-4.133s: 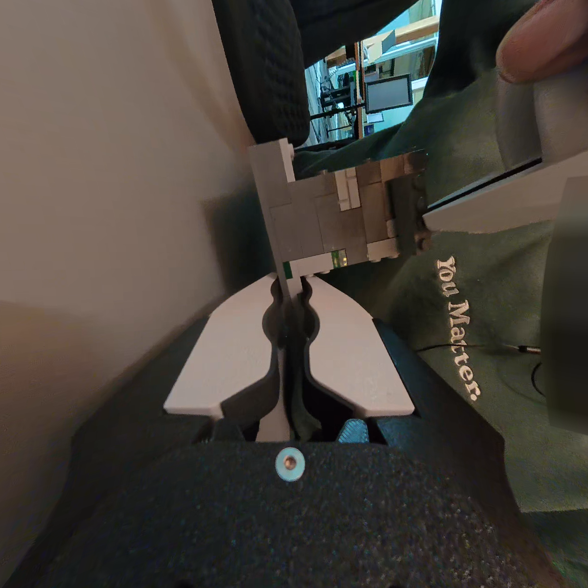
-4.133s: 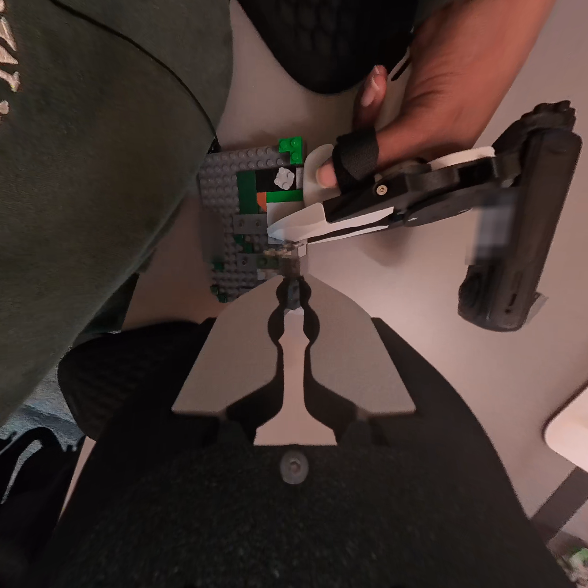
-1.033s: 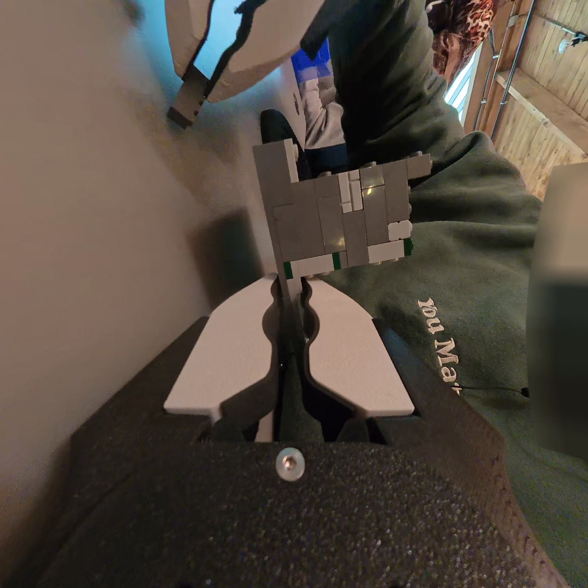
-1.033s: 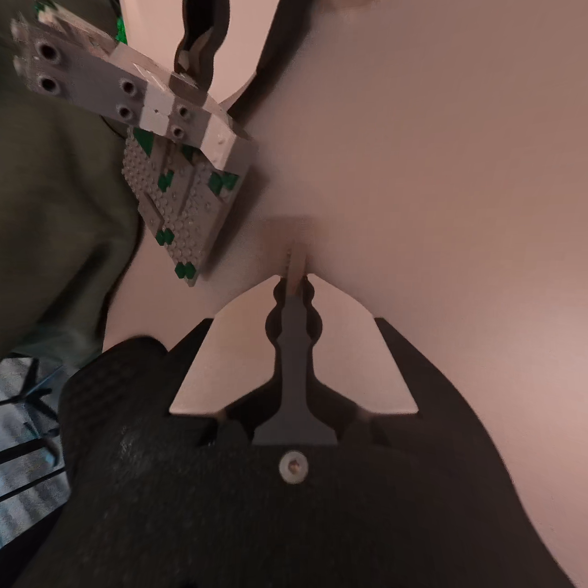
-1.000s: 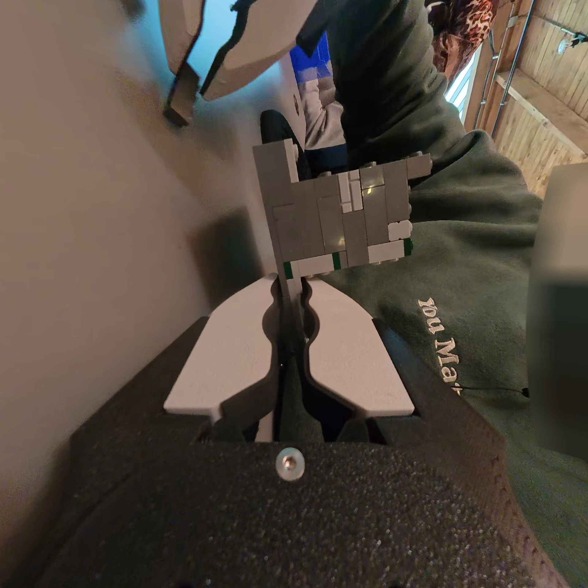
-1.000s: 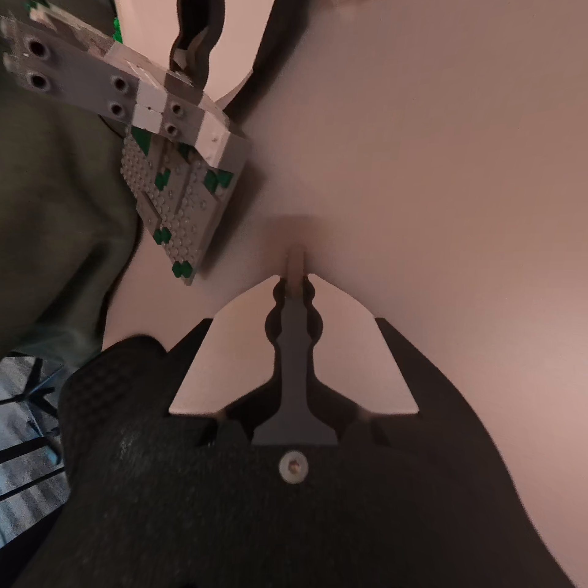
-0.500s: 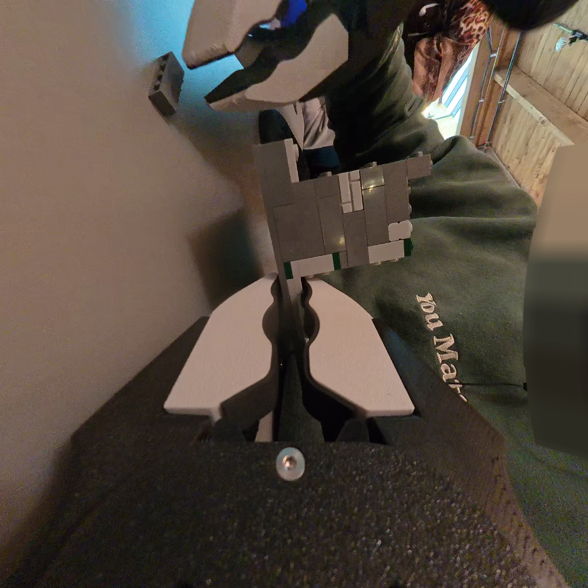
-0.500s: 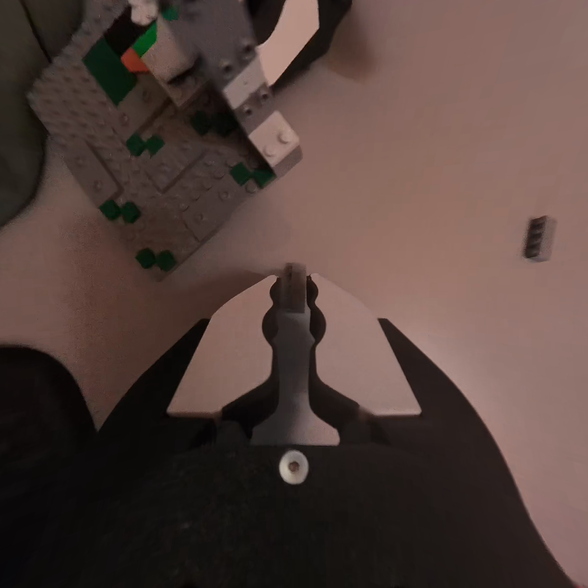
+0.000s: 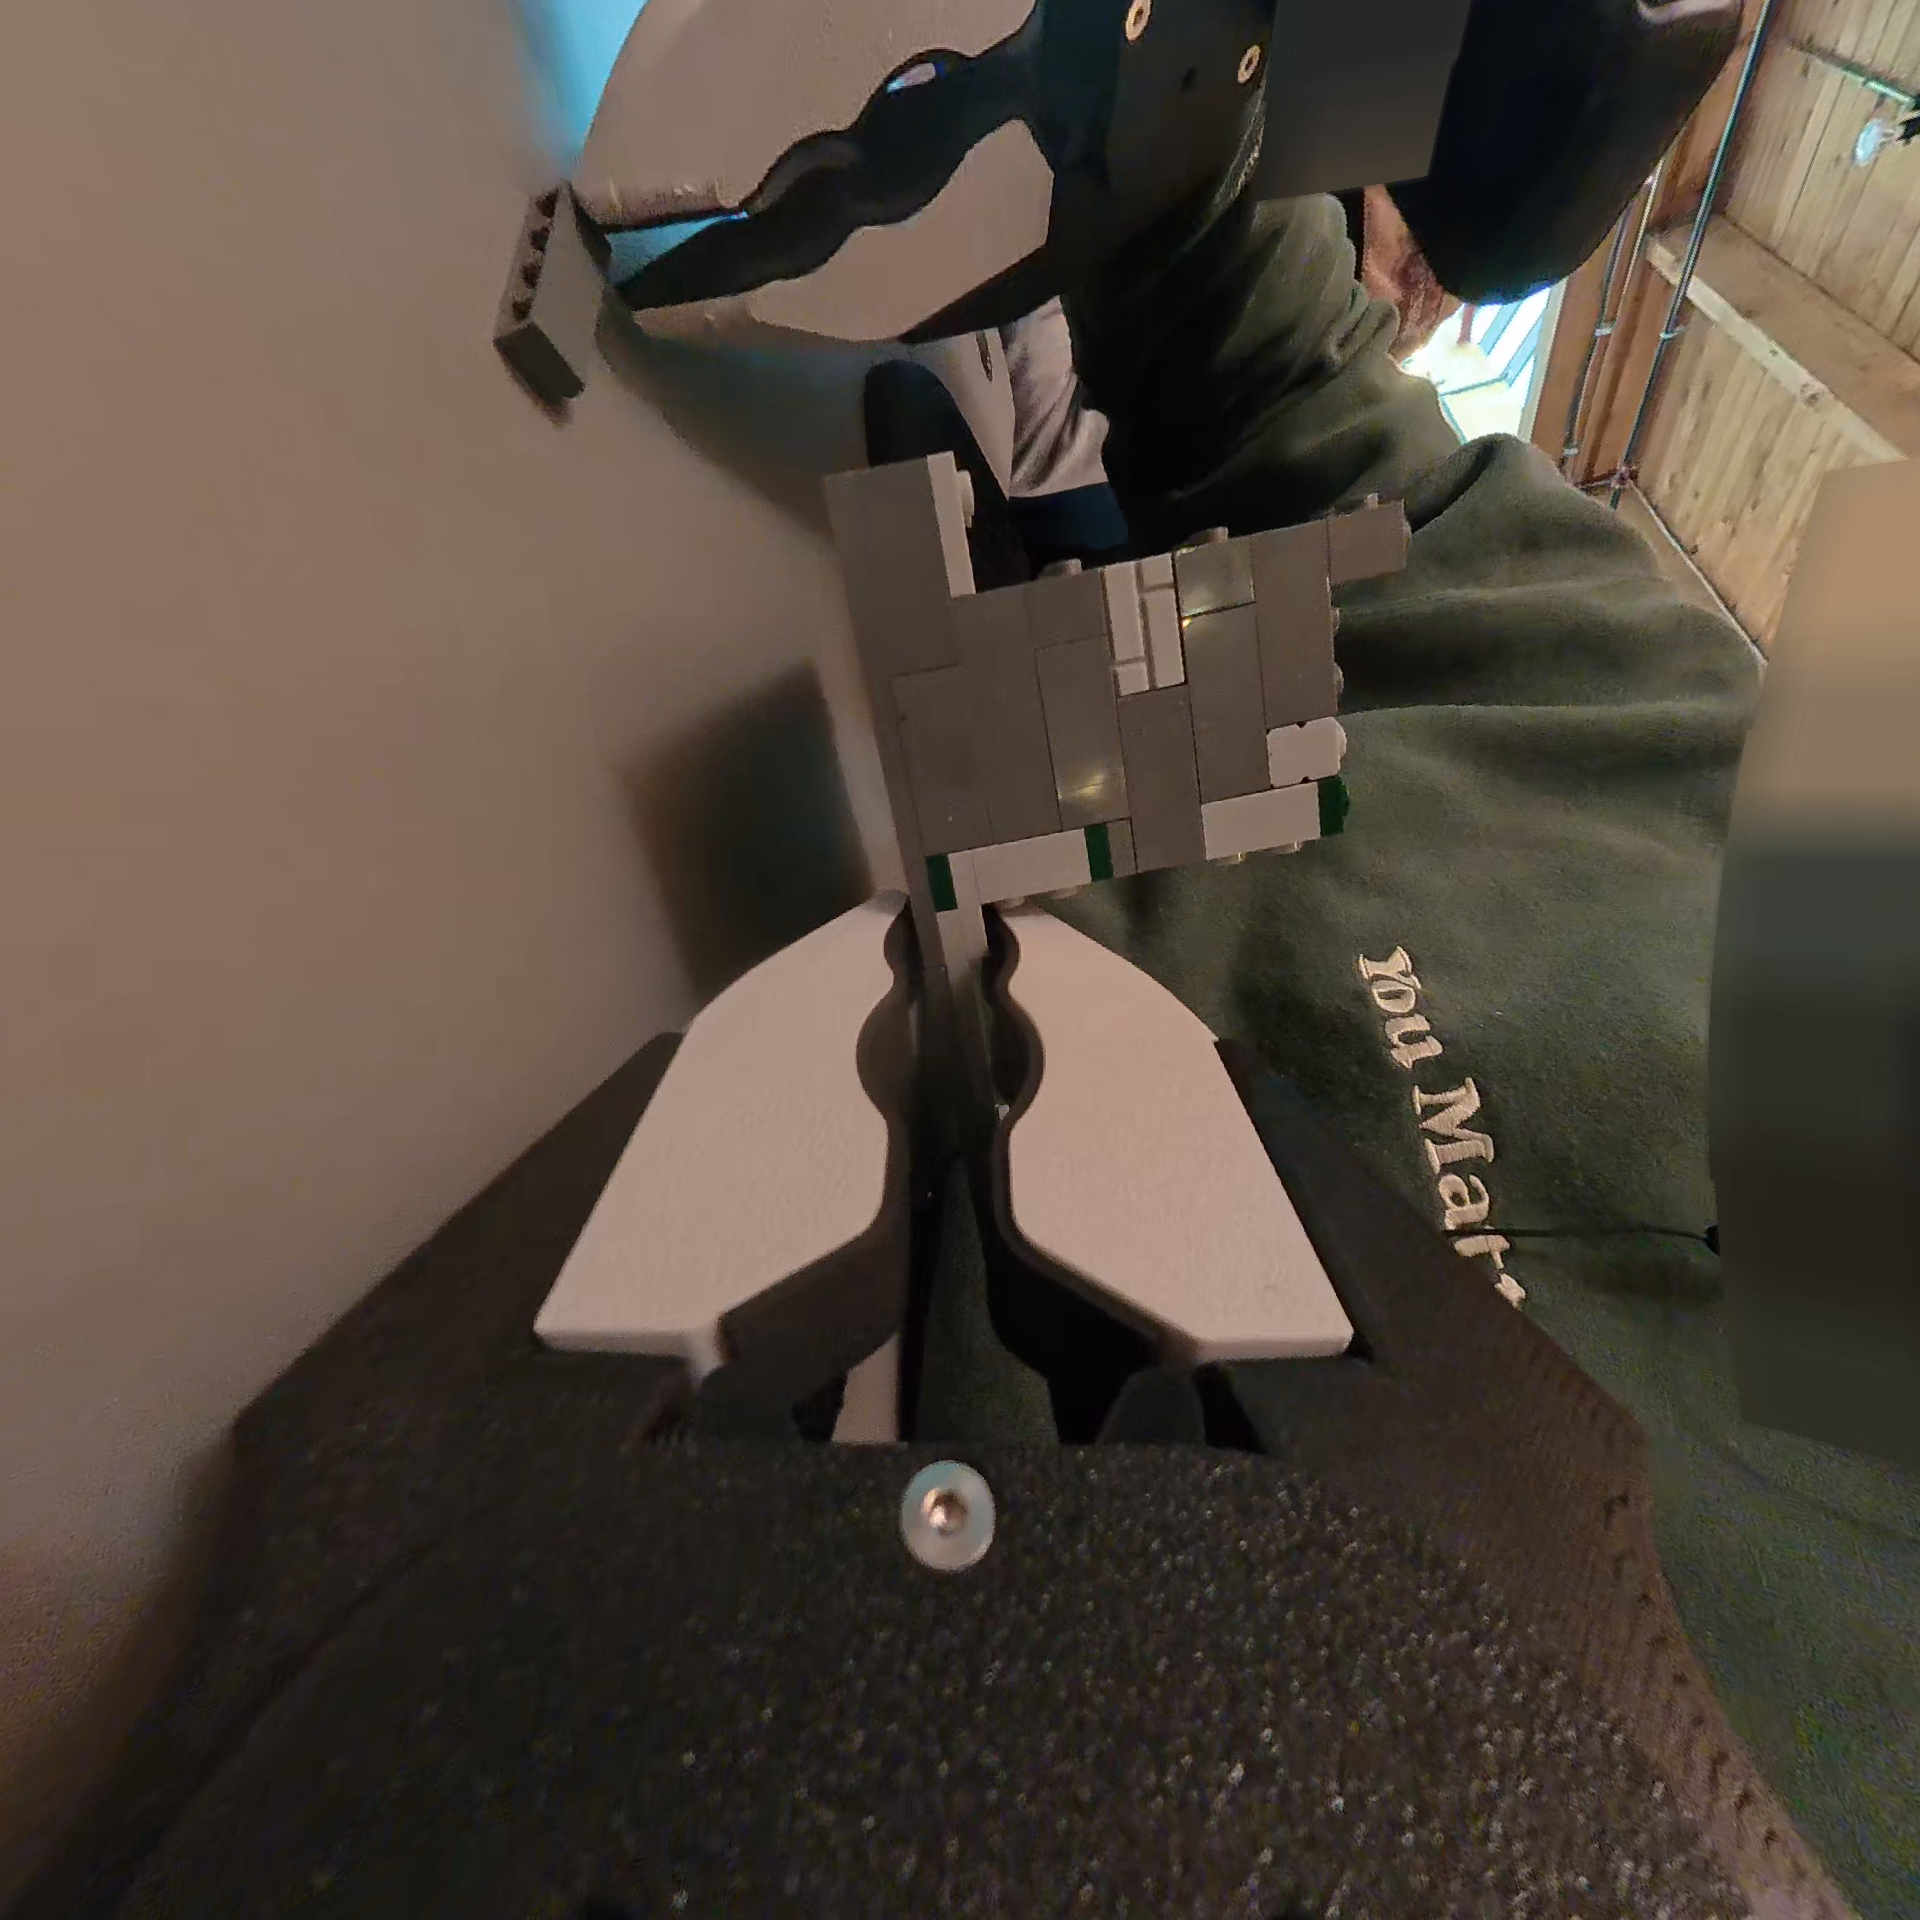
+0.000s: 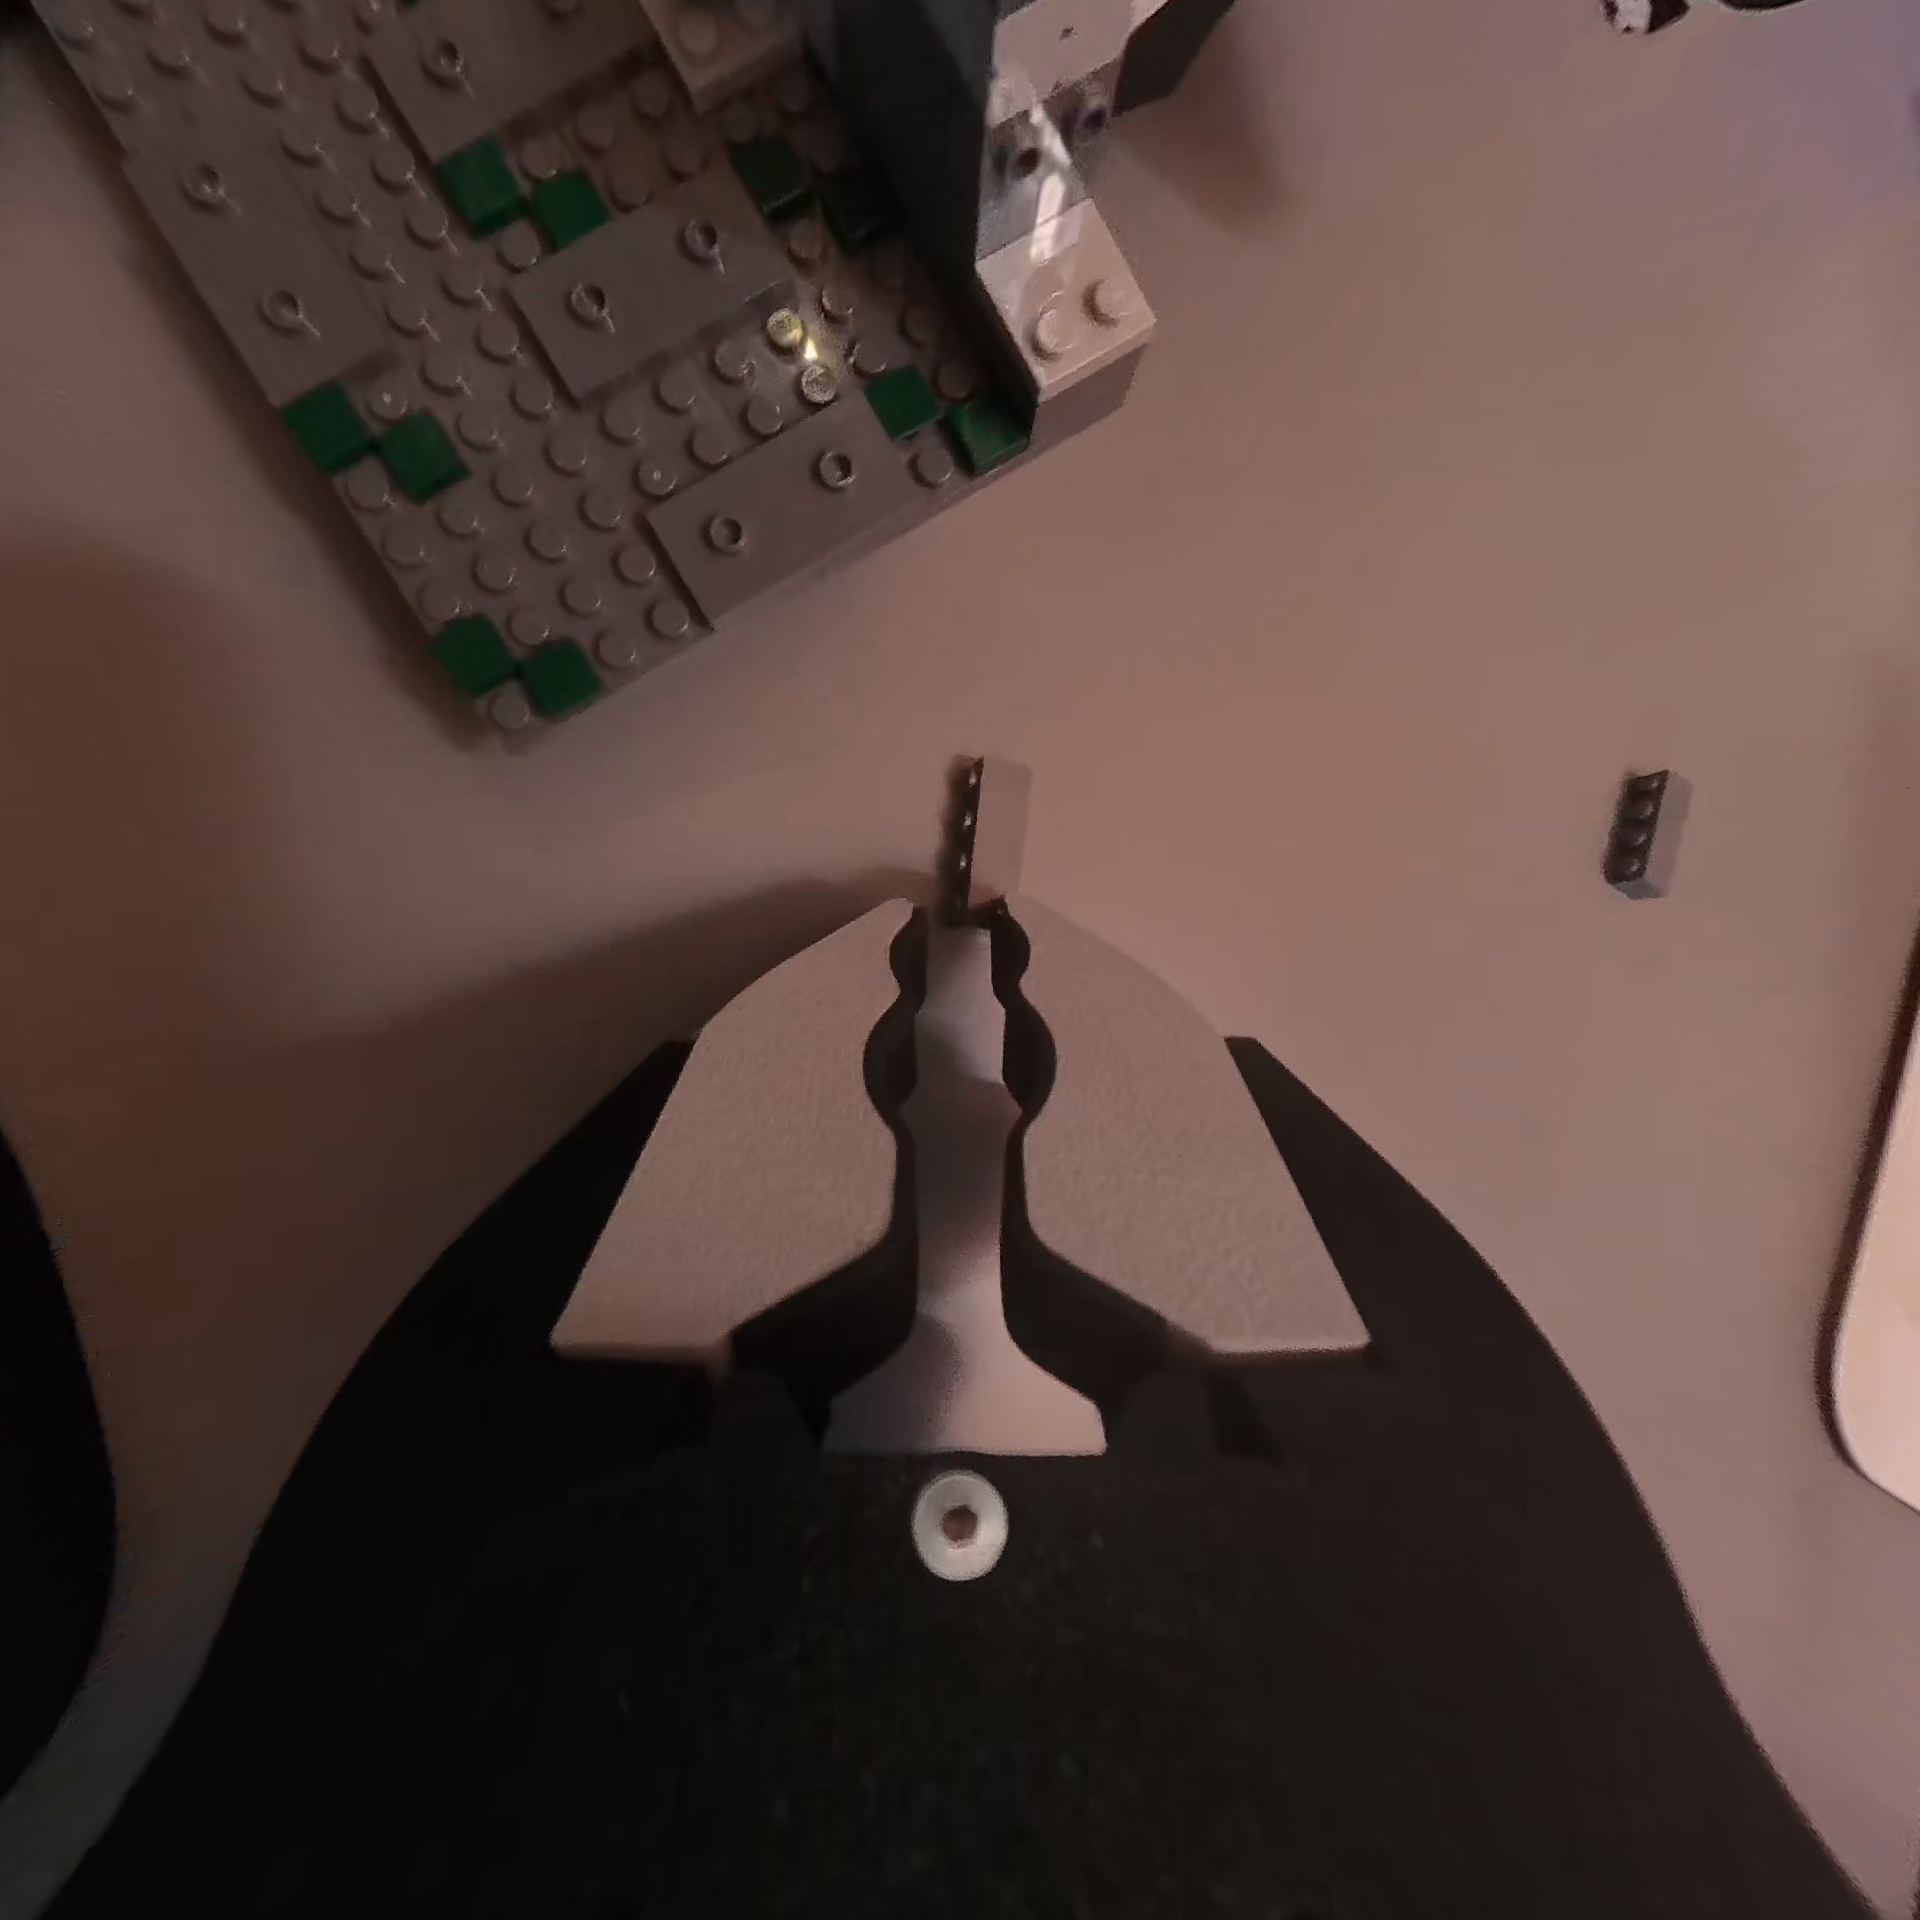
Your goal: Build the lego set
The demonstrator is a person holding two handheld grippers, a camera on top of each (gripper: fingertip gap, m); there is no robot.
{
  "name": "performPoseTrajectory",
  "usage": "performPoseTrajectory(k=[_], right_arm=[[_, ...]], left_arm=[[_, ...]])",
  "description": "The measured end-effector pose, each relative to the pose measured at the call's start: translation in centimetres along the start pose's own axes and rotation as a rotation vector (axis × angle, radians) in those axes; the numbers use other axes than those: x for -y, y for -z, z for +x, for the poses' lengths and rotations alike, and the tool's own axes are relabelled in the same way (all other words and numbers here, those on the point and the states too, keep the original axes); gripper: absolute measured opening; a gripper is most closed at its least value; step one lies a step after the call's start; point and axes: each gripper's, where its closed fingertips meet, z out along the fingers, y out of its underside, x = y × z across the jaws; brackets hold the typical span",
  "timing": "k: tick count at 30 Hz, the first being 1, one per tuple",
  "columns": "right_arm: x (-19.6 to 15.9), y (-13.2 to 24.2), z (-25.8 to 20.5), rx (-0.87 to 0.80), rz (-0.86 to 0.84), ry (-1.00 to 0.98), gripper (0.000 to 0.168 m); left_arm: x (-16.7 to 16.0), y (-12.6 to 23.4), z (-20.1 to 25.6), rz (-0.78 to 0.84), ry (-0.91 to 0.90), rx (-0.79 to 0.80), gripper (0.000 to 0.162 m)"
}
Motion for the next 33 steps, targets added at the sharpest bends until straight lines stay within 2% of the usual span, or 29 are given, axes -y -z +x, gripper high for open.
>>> performPoseTrajectory(k=[10, 13, 18, 24, 25, 29, 30, 33], right_arm=[[0.8, -1.2, 1.8, 0.058, 0.007, 0.004, 0.006], [1.0, -1.5, 2.4, 0.076, -0.008, -0.036, 0.000], [0.8, -1.4, 2.7, 0.205, -0.020, -0.275, 0.000], [1.4, -0.6, 3.4, 0.384, 0.033, -0.673, 0.000], [1.6, -0.5, 3.4, 0.382, 0.044, -0.665, 0.000], [1.2, -0.9, 2.9, 0.245, 0.018, -0.381, 0.000], [1.0, -1.1, 2.7, 0.236, 0.003, -0.344, 0.018], [0.8, -1.5, 3.2, 0.171, -0.006, -0.289, 0.018]], left_arm=[[0.0, 0.0, 0.1, 0.003, -0.001, -0.009, 0.010], [0.0, 0.1, 0.2, 0.007, -0.008, -0.014, 0.010], [0.0, 0.2, 0.4, 0.008, -0.019, -0.024, 0.010], [-0.1, 0.2, 0.6, 0.012, -0.034, -0.036, 0.010], [-0.1, 0.3, 0.6, 0.013, -0.037, -0.038, 0.010], [0.0, 0.3, 0.7, 0.018, -0.040, -0.044, 0.010], [0.0, 0.3, 0.7, 0.016, -0.041, -0.045, 0.010], [-0.1, 0.2, 0.7, 0.012, -0.044, -0.042, 0.010]])
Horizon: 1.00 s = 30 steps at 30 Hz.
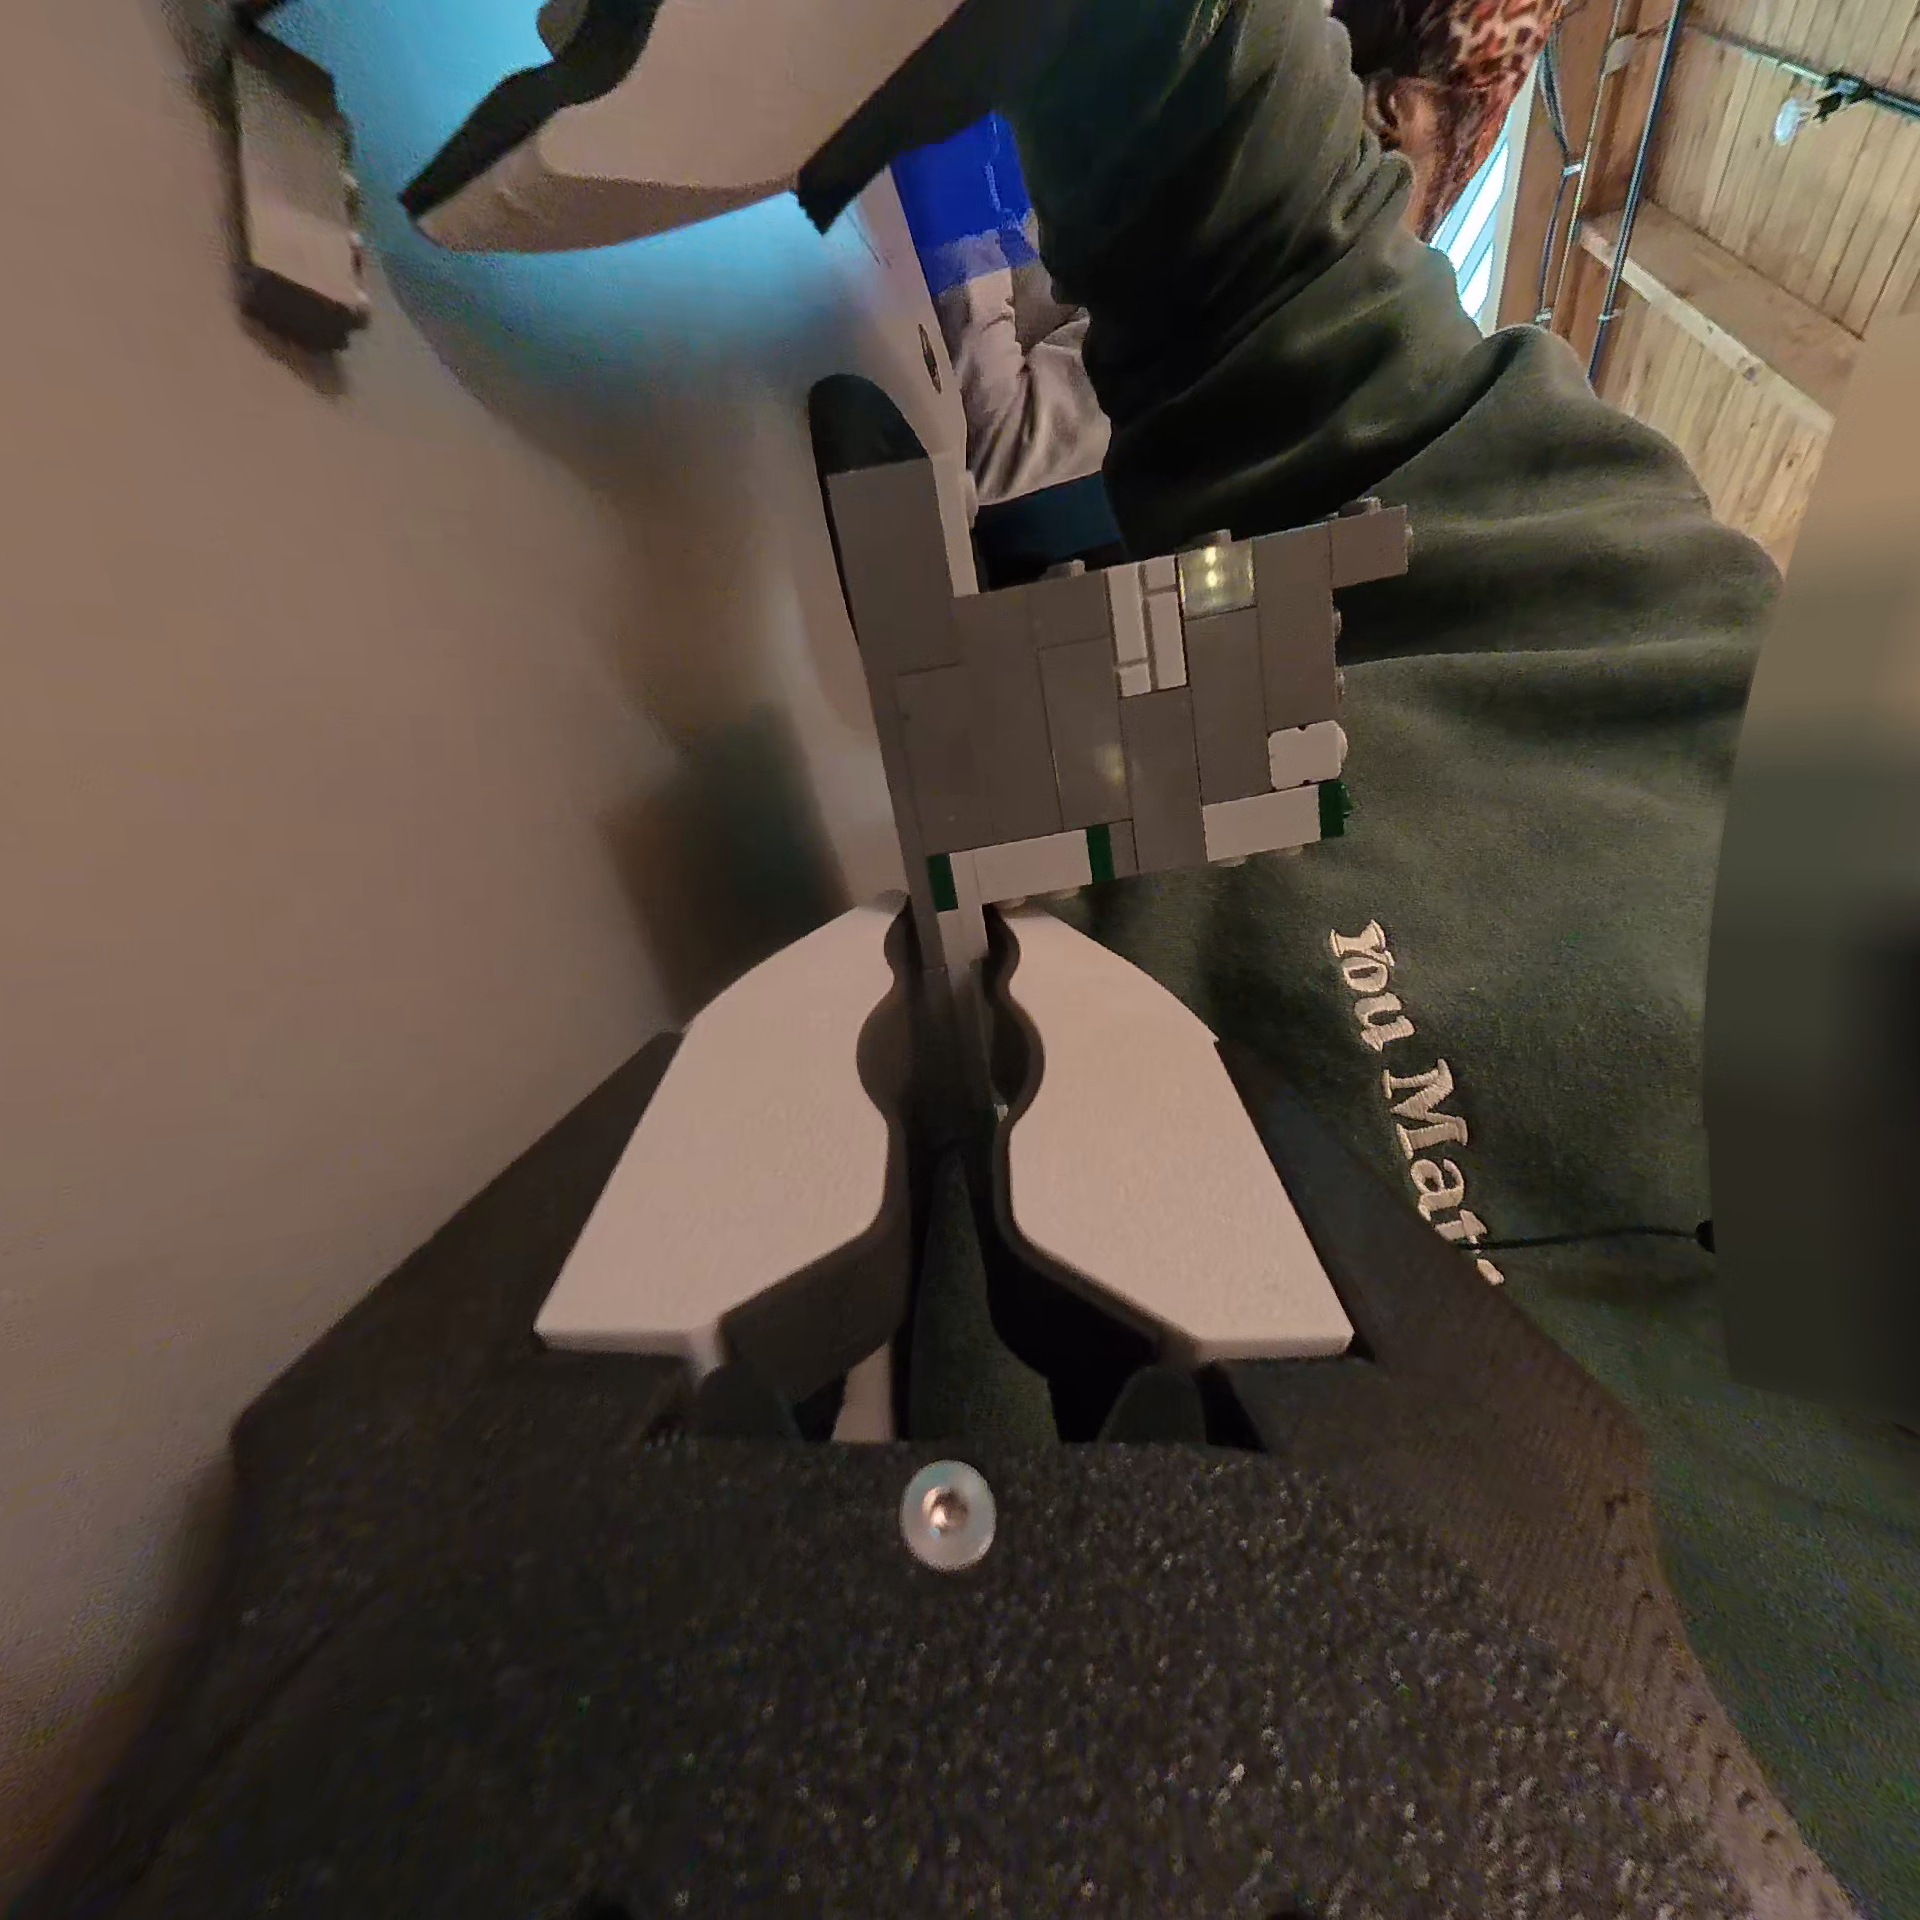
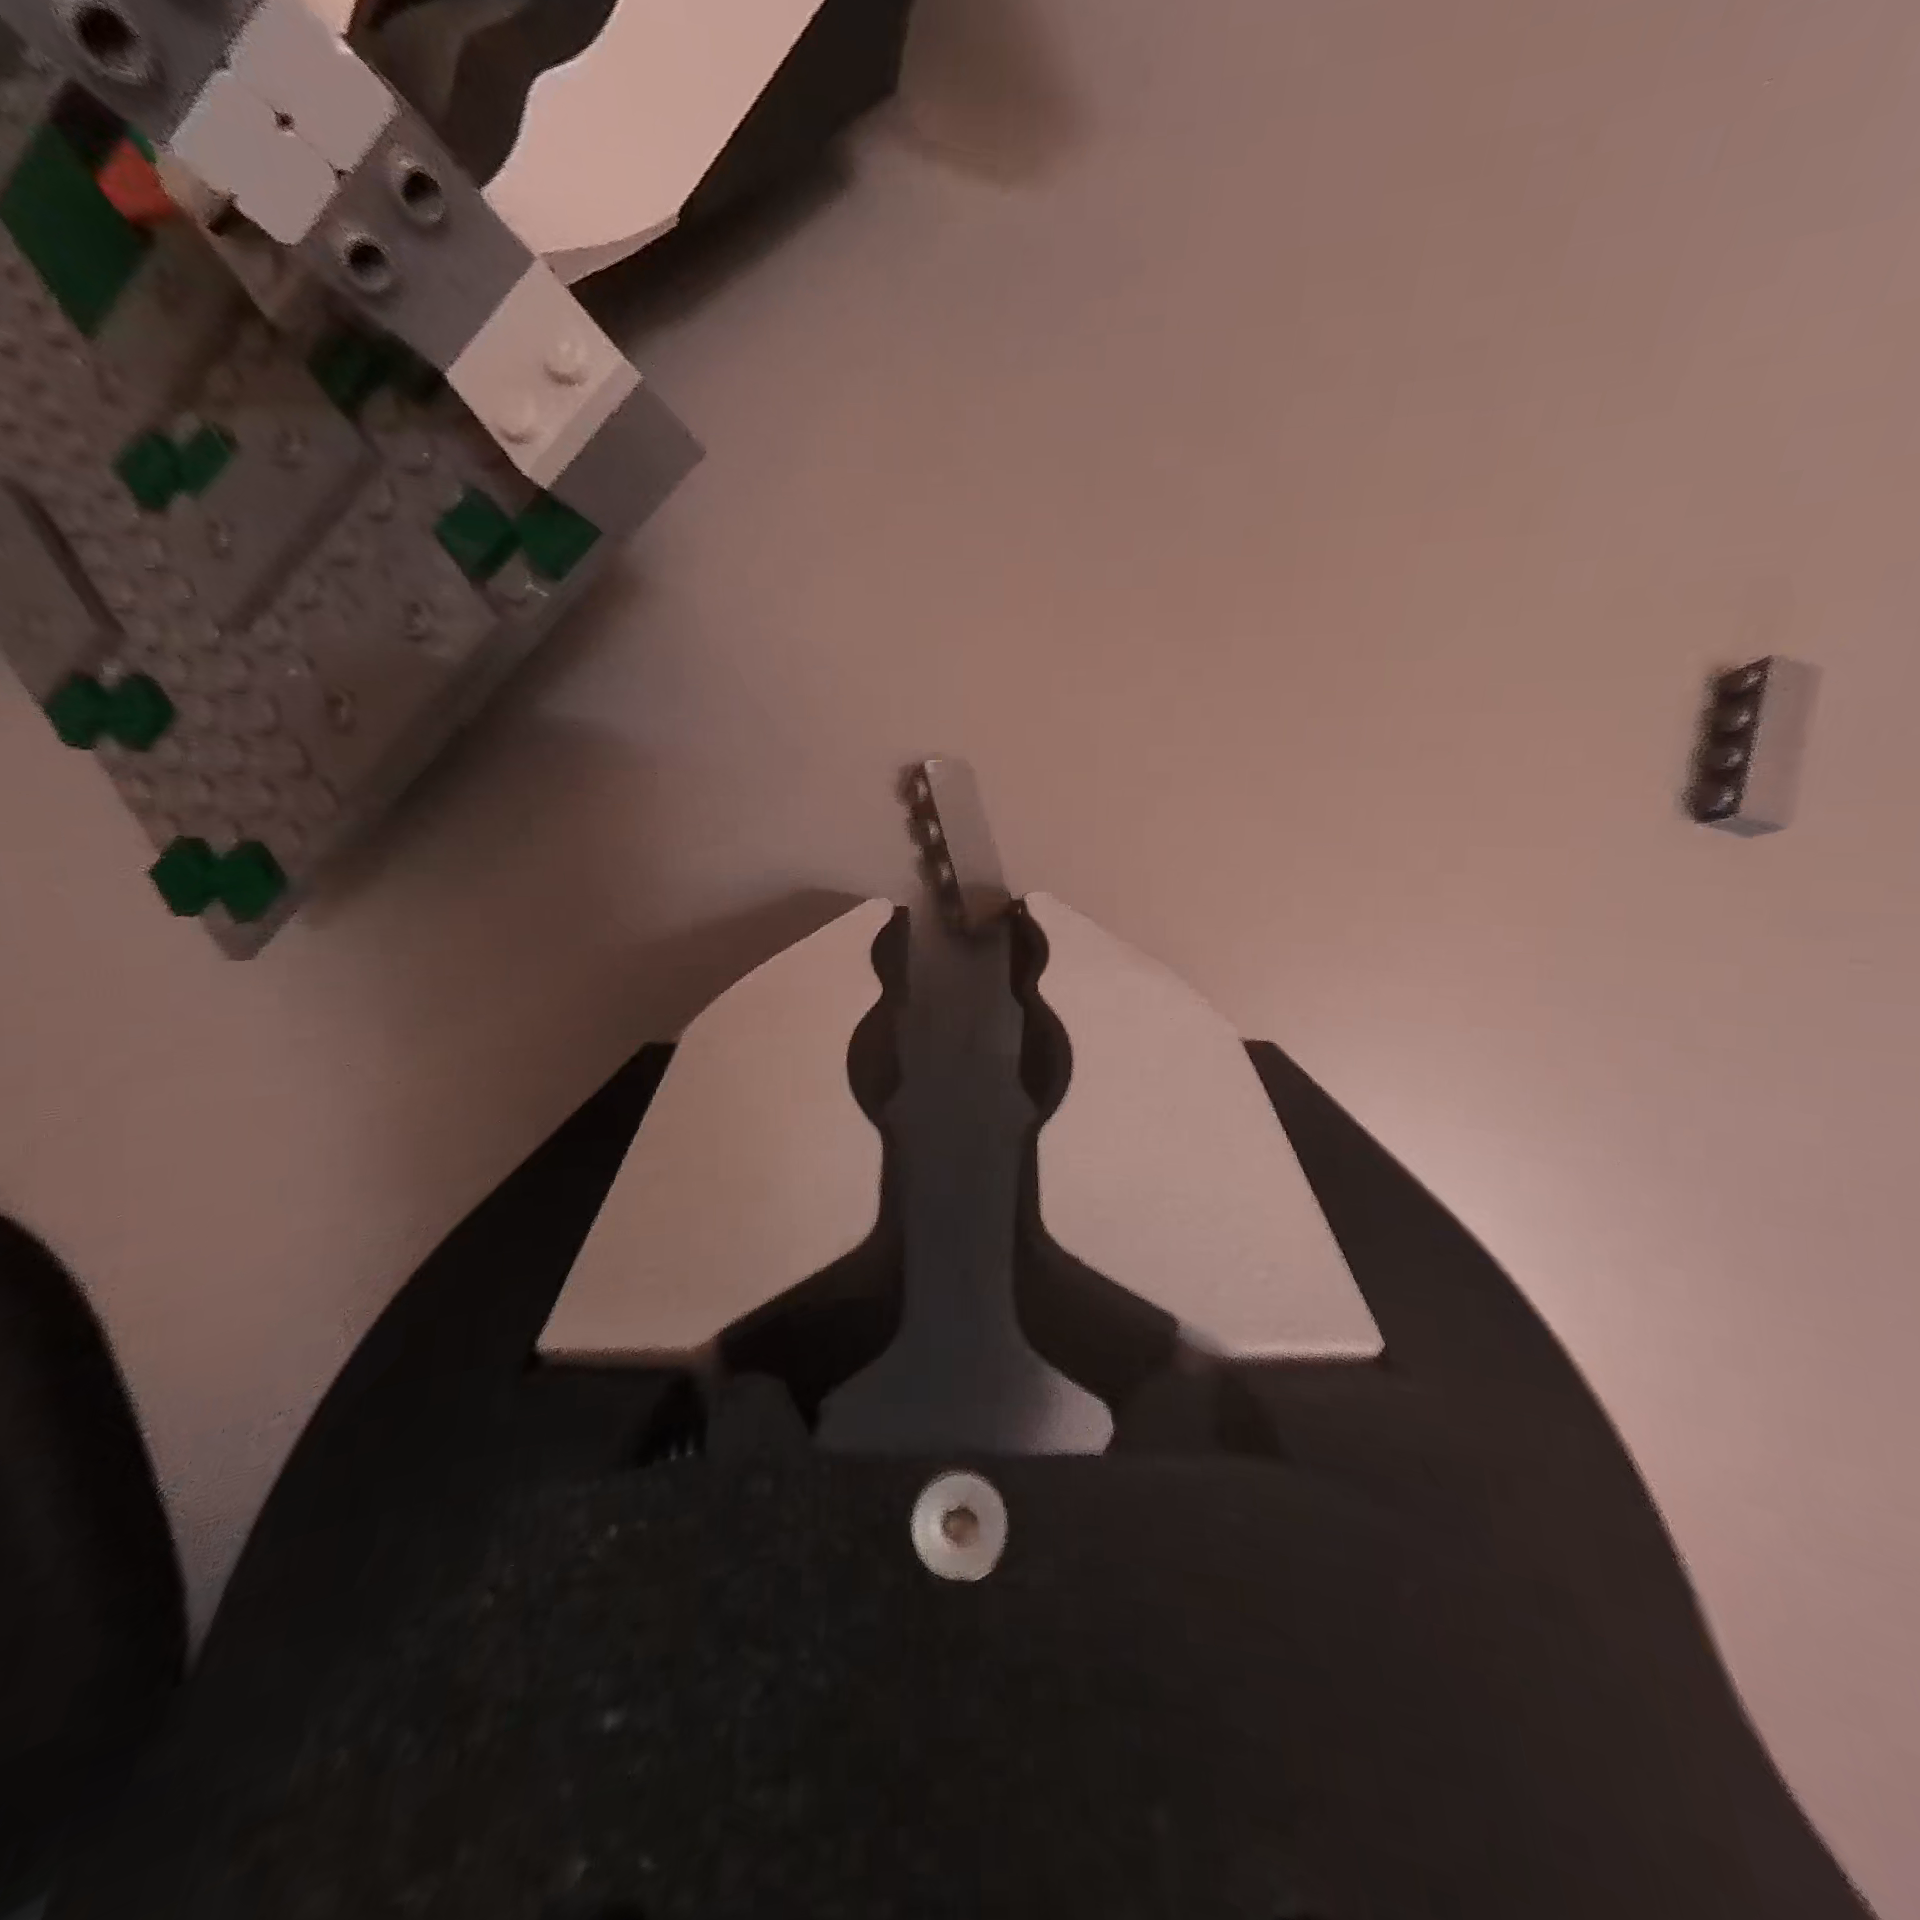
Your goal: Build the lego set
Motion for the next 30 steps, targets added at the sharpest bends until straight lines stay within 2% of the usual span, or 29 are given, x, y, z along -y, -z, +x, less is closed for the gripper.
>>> performPoseTrajectory(k=[3, 14, 19, 22, 25, 27, 30], right_arm=[[-0.4, -0.4, 0.4, -0.024, -0.025, 0.030, 0.008], [-0.7, -0.3, 0.2, 0.058, -0.030, -0.130, 0.008], [-0.6, -0.2, 0.2, 0.022, -0.022, -0.106, 0.019], [0.1, -0.2, 0.3, -0.029, -0.009, -0.058, 0.020], [0.6, -0.6, 0.3, -0.073, -0.009, -0.008, 0.019], [0.4, -1.0, 0.4, -0.085, -0.032, 0.003, 0.008], [1.4, -0.2, 0.2, -0.065, -0.004, 0.005, 0.008]], left_arm=[[0.0, 0.0, 0.0, 0.003, -0.003, 0.002, 0.010], [0.0, 0.0, 0.0, 0.005, -0.008, 0.000, 0.010], [0.1, 0.1, 0.0, 0.008, -0.010, 0.001, 0.010], [0.0, 0.1, 0.1, 0.007, -0.012, 0.001, 0.010], [0.0, 0.0, 0.1, 0.005, -0.013, 0.002, 0.010], [0.0, 0.0, 0.0, 0.007, -0.011, 0.003, 0.010], [0.2, 0.2, -0.1, 0.019, 0.005, 0.005, 0.010]])
